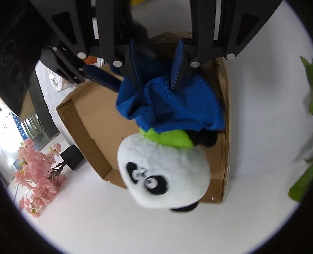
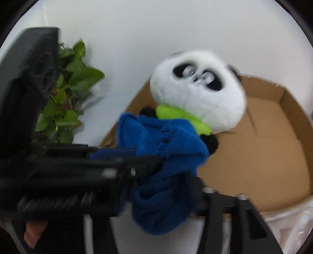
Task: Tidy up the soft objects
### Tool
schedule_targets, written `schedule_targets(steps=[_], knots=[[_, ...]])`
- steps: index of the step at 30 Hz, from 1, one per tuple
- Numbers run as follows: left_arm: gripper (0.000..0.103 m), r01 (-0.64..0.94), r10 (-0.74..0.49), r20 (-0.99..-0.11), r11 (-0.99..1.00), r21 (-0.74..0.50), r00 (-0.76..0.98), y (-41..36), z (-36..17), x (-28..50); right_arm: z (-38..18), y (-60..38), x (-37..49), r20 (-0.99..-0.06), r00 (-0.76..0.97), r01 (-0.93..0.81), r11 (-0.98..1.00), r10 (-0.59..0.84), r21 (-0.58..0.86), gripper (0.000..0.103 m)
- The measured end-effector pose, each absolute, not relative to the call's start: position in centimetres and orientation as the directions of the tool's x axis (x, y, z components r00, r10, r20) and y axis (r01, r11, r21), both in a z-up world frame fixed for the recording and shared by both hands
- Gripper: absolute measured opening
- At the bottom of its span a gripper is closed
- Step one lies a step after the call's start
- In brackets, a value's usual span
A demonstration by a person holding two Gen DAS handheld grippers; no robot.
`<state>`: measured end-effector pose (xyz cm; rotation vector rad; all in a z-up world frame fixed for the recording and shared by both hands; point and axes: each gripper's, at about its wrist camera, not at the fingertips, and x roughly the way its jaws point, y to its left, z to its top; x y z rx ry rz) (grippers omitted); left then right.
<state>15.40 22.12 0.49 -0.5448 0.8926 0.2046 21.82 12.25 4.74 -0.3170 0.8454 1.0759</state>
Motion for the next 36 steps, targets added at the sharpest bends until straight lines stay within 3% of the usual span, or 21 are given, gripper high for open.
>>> schedule_targets(steps=[2, 6, 9, 12, 18, 23, 27, 28, 30, 31, 32, 36], knots=[[0.028, -0.371, -0.032, -0.768, 0.862, -0.345, 0.640, 22.1, 1.7, 15.1, 6.3, 10.2, 19.9, -0.683, 0.226, -0.887, 0.436, 0.695, 0.149, 0.076], [0.028, -0.372, -0.012, -0.756, 0.866, -0.335, 0.654, 22.9, 2.4, 15.1, 8.4, 6.5, 17.1, -0.593, 0.196, -0.919, 0.357, 0.781, 0.166, 0.081], [0.028, -0.393, -0.044, -0.795, 0.852, -0.346, 0.605, 23.6, 0.5, 17.4, 9.0, 4.3, 15.9, -0.553, 0.161, -0.929, 0.315, 0.818, 0.195, 0.083], [0.028, -0.388, -0.081, -0.843, 0.861, -0.327, 0.531, 22.8, -1.7, 19.8, 8.9, 2.9, 15.1, -0.560, 0.120, -0.934, 0.285, 0.820, 0.217, 0.083], [0.028, -0.416, -0.016, -0.912, 0.886, -0.202, 0.410, 21.6, -3.9, 22.3, 8.3, -1.1, 14.1, -0.618, 0.098, -0.919, 0.309, 0.780, 0.245, 0.083], [0.028, -0.430, -0.021, -0.900, 0.873, -0.229, 0.436, 21.5, -2.4, 20.6, 7.5, -3.2, 14.2, -0.640, 0.063, -0.908, 0.310, 0.766, 0.282, 0.083], [0.028, -0.431, 0.065, -0.831, 0.876, -0.218, 0.552, 19.9, 2.0, 15.1, 8.1, -4.4, 12.8, -0.634, 0.075, -0.922, 0.297, 0.769, 0.250, 0.086], [0.033, -0.432, 0.099, -0.801, 0.877, -0.210, 0.591, 19.1, 3.6, 13.0, 8.0, -4.7, 12.4, -0.638, 0.081, -0.921, 0.302, 0.766, 0.246, 0.093], [0.056, -0.455, 0.168, -0.742, 0.868, -0.200, 0.649, 17.4, 6.2, 8.6, 7.6, -5.0, 12.2, -0.660, 0.078, -0.916, 0.316, 0.747, 0.249, 0.101], [0.082, -0.476, 0.207, -0.717, 0.858, -0.195, 0.666, 16.5, 7.0, 6.7, 7.2, -5.1, 12.0, -0.679, 0.062, -0.910, 0.321, 0.732, 0.264, 0.101], [0.091, -0.507, 0.259, -0.684, 0.841, -0.187, 0.682, 15.3, 7.9, 4.0, 6.6, -5.1, 11.9, -0.699, 0.025, -0.901, 0.319, 0.714, 0.293, 0.102], [0.091, -0.541, 0.256, -0.682, 0.806, -0.241, 0.685, 12.9, 7.3, -1.6, 4.1, -5.0, 10.8, -0.762, -0.109, -0.892, 0.275, 0.639, 0.358, 0.102]])
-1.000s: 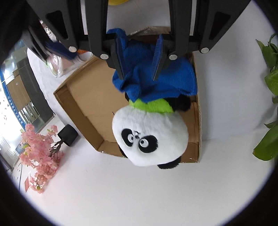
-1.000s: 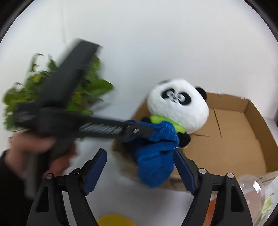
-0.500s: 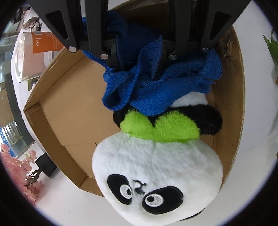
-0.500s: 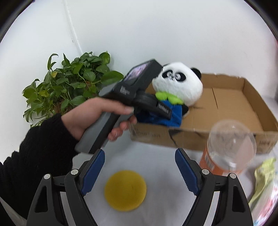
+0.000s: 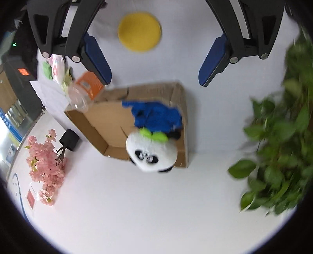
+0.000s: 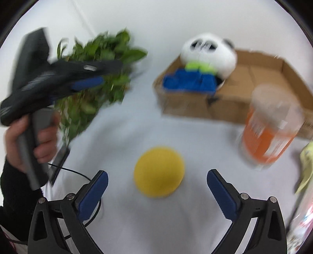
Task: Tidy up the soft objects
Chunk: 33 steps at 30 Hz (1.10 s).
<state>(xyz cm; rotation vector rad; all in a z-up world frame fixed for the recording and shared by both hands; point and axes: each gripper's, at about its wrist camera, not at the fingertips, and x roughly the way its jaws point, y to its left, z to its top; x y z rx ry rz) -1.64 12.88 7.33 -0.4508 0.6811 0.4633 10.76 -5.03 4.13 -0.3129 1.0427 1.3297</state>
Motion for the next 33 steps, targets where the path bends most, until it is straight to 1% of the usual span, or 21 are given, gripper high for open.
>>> schedule_targets(steps=[4, 6, 8, 11, 13, 19, 21, 24, 26, 27, 28, 29, 31, 33], knots=[[0.090, -0.559, 0.154, -0.735, 0.754, -0.345, 0.661, 11.8, 3.2, -3.2, 1.2, -5.2, 9.0, -0.783, -0.216, -0.872, 0.245, 0.583, 0.423, 0.102], [0.089, -0.552, 0.074, -0.746, 0.721, -0.419, 0.662, 11.7, 0.7, -3.1, 0.1, -5.5, 8.5, -0.805, -0.178, -0.885, 0.266, 0.566, 0.383, 0.102], [0.089, -0.562, 0.029, -0.759, 0.691, -0.455, 0.651, 11.5, -1.2, -3.5, -0.7, -5.8, 8.2, -0.817, -0.127, -0.898, 0.285, 0.562, 0.335, 0.102], [0.086, -0.541, -0.017, -0.759, 0.691, -0.479, 0.650, 11.3, -2.6, -2.9, -1.2, -6.2, 7.8, -0.805, -0.040, -0.919, 0.294, 0.592, 0.262, 0.102], [0.086, -0.541, -0.023, -0.759, 0.687, -0.485, 0.651, 11.4, -3.0, -2.5, -1.3, -6.5, 7.4, -0.791, 0.028, -0.932, 0.303, 0.612, 0.200, 0.102], [0.076, -0.559, -0.032, -0.772, 0.671, -0.487, 0.635, 11.7, -4.8, -1.3, -0.8, -5.7, 7.6, -0.785, 0.055, -0.938, 0.301, 0.616, 0.171, 0.102], [0.070, -0.560, -0.045, -0.775, 0.665, -0.494, 0.631, 11.9, -5.2, -1.0, -0.7, -4.8, 7.4, -0.792, 0.066, -0.942, 0.301, 0.607, 0.151, 0.102], [0.060, -0.568, -0.043, -0.775, 0.656, -0.498, 0.630, 12.3, -5.4, -0.7, -1.4, -3.0, 7.3, -0.808, 0.049, -0.941, 0.299, 0.586, 0.160, 0.101], [0.048, -0.578, -0.035, -0.784, 0.656, -0.486, 0.620, 12.4, -5.5, -0.5, -1.8, -2.0, 7.0, -0.817, 0.039, -0.943, 0.292, 0.575, 0.160, 0.098], [0.047, -0.584, -0.027, -0.791, 0.659, -0.474, 0.611, 12.5, -5.4, -0.4, -2.0, -1.6, 6.8, -0.820, 0.036, -0.944, 0.287, 0.571, 0.159, 0.096], [0.041, -0.593, -0.017, -0.800, 0.662, -0.458, 0.599, 12.5, -5.4, -0.2, -2.3, -1.5, 6.5, -0.822, 0.034, -0.945, 0.286, 0.569, 0.159, 0.094], [0.033, -0.604, -0.006, -0.811, 0.665, -0.440, 0.585, 12.5, -5.4, -0.1, -2.5, -1.2, 6.4, -0.825, 0.038, -0.945, 0.289, 0.563, 0.154, 0.091], [0.026, -0.611, -0.001, -0.817, 0.665, -0.431, 0.576, 12.4, -5.5, 0.1, -2.5, -0.9, 6.0, -0.825, 0.068, -0.948, 0.293, 0.561, 0.121, 0.083], [0.025, -0.615, 0.014, -0.819, 0.667, -0.420, 0.574, 12.1, -5.5, 0.1, -2.6, -0.5, 5.8, -0.825, 0.080, -0.950, 0.294, 0.559, 0.107, 0.079]])
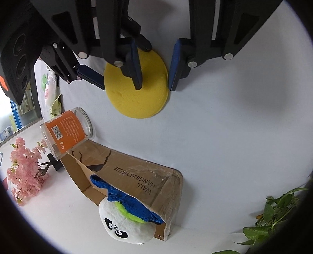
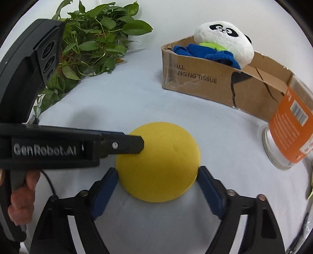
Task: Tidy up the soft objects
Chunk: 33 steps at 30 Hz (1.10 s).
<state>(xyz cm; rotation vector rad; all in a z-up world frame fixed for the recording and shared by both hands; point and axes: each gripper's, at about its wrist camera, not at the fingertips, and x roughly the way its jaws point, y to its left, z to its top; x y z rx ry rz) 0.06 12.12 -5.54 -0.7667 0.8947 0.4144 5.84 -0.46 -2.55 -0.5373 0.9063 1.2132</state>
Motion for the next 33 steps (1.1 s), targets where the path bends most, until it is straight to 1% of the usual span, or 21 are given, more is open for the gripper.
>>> schedule_targets(steps=[2, 4, 8, 10, 14, 18, 21, 23, 25, 27, 28, 29, 30, 31, 33], knots=[[0.025, -0.621, 0.030, -0.822, 0.671, -0.405, 0.569, 12.0, -5.5, 0.0, -2.6, -0.3, 5.7, -0.824, 0.086, -0.951, 0.292, 0.561, 0.100, 0.074], [0.024, -0.631, 0.045, -0.825, 0.668, -0.394, 0.563, 12.0, -5.3, -0.1, -2.5, -0.1, 5.4, -0.820, 0.094, -0.952, 0.292, 0.565, 0.091, 0.072], [0.024, -0.653, 0.126, -0.812, 0.670, -0.354, 0.570, 12.4, -3.4, -0.4, -1.6, 0.5, 4.7, -0.786, 0.103, -0.953, 0.287, 0.610, 0.098, 0.071], [0.024, -0.655, 0.188, -0.787, 0.682, -0.327, 0.588, 12.8, -1.3, -0.6, -0.5, 1.0, 4.5, -0.749, 0.107, -0.956, 0.276, 0.654, 0.104, 0.071], [0.024, -0.634, 0.286, -0.696, 0.709, -0.308, 0.658, 14.5, 3.9, -0.4, 3.0, 2.6, 5.4, -0.626, 0.133, -0.963, 0.249, 0.768, 0.101, 0.072], [0.024, -0.599, 0.322, -0.623, 0.742, -0.301, 0.713, 16.8, 8.0, 1.9, 6.1, 5.5, 7.9, -0.532, 0.179, -0.961, 0.263, 0.828, 0.087, 0.073], [0.024, -0.561, 0.306, -0.591, 0.767, -0.312, 0.746, 18.5, 9.5, 4.5, 7.7, 7.6, 10.6, -0.488, 0.225, -0.948, 0.306, 0.843, 0.092, 0.073], [0.024, -0.536, 0.269, -0.594, 0.776, -0.333, 0.759, 19.8, 9.3, 6.7, 7.9, 9.0, 12.7, -0.497, 0.246, -0.932, 0.344, 0.832, 0.114, 0.074], [0.024, -0.524, 0.221, -0.619, 0.771, -0.362, 0.754, 21.4, 8.0, 8.9, 7.3, 10.2, 14.7, -0.527, 0.265, -0.914, 0.384, 0.808, 0.129, 0.074], [0.024, -0.519, 0.141, -0.643, 0.727, -0.449, 0.753, 23.3, 5.6, 10.8, 5.7, 11.4, 17.1, -0.591, 0.265, -0.889, 0.430, 0.762, 0.157, 0.077], [0.024, -0.529, 0.108, -0.666, 0.705, -0.472, 0.738, 24.3, 4.2, 11.8, 4.7, 11.9, 18.3, -0.628, 0.257, -0.873, 0.455, 0.734, 0.174, 0.078], [0.024, -0.538, 0.097, -0.684, 0.700, -0.470, 0.723, 24.6, 3.0, 12.5, 3.2, 12.8, 19.6, -0.687, 0.243, -0.850, 0.492, 0.685, 0.189, 0.078], [0.024, -0.553, 0.093, -0.707, 0.697, -0.457, 0.701, 25.0, 2.0, 13.2, 2.3, 13.4, 20.3, -0.720, 0.230, -0.838, 0.509, 0.654, 0.194, 0.078], [0.024, -0.574, 0.090, -0.733, 0.688, -0.444, 0.674, 25.4, 0.9, 13.6, 1.7, 13.9, 20.8, -0.740, 0.219, -0.834, 0.515, 0.635, 0.195, 0.078], [0.024, -0.589, 0.076, -0.747, 0.669, -0.453, 0.661, 25.8, 0.2, 13.4, 1.1, 14.3, 21.3, -0.770, 0.224, -0.832, 0.529, 0.597, 0.169, 0.079]])
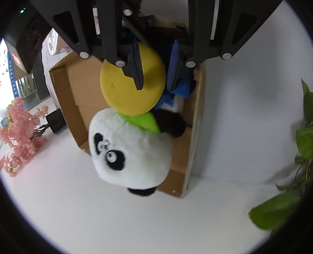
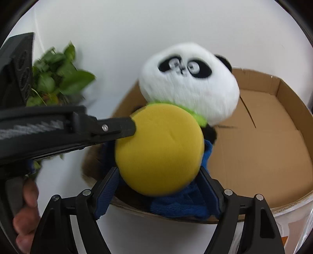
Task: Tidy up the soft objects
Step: 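Carry the yellow sponge to the box and release it on the panda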
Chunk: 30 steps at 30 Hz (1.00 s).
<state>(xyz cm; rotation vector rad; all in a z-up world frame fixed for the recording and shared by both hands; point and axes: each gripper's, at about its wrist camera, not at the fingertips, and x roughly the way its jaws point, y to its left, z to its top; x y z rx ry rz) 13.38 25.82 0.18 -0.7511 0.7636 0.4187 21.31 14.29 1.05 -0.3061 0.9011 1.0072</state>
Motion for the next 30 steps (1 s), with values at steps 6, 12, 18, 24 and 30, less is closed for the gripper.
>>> schedule_targets(steps=[6, 12, 18, 24, 30], knots=[[0.024, -0.583, 0.200, -0.669, 0.699, -0.415, 0.716, 24.4, 5.2, 9.5, 3.0, 12.9, 20.0, -0.753, 0.284, -0.847, 0.523, 0.594, 0.094, 0.094], [0.024, -0.491, 0.152, -0.661, 0.792, -0.363, 0.735, 21.8, 6.8, 12.5, 7.2, 8.0, 15.4, -0.659, 0.302, -0.877, 0.472, 0.689, 0.092, 0.094], [0.024, -0.501, 0.016, -0.836, 0.806, -0.314, 0.549, 20.9, -1.4, 18.5, 9.1, 0.6, 12.5, -0.573, 0.305, -0.883, 0.451, 0.761, 0.129, 0.096], [0.024, -0.523, 0.006, -0.826, 0.777, -0.351, 0.564, 21.3, -1.4, 17.2, 7.6, -6.0, 12.5, -0.610, 0.371, -0.847, 0.525, 0.701, 0.088, 0.097], [0.038, -0.501, 0.184, -0.718, 0.827, -0.256, 0.671, 15.8, 4.6, 9.7, 6.0, -12.2, 13.7, -0.643, 0.431, -0.752, 0.646, 0.634, 0.134, 0.097]])
